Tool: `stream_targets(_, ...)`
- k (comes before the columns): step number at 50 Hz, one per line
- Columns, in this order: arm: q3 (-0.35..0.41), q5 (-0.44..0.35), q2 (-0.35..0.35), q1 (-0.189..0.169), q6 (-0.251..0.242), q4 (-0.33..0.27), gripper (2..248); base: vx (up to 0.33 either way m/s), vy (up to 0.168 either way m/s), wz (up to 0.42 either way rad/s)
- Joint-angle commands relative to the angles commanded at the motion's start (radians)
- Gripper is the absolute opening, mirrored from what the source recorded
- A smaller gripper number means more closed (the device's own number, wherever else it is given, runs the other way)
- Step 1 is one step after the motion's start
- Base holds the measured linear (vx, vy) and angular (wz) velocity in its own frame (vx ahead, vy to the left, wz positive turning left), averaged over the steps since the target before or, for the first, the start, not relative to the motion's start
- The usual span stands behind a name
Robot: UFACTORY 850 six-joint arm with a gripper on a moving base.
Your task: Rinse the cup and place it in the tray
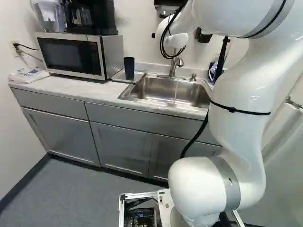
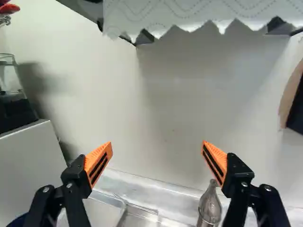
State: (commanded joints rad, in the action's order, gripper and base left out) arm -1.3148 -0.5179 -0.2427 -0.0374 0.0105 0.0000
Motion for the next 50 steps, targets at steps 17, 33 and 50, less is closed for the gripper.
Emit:
stream_targets(17,-0.022,0.027,-0.019,-0.024,0.000,0.000,247,0.000,0.000,0.000)
stream_targets(33,-0.062,0.072,-0.055,-0.022,0.000,0.000,247,0.000,0.000,0.000)
stream_targets(50,-0.100,0.115,-0.088,-0.016,0.000,0.000,247,0.000,0.000,0.000)
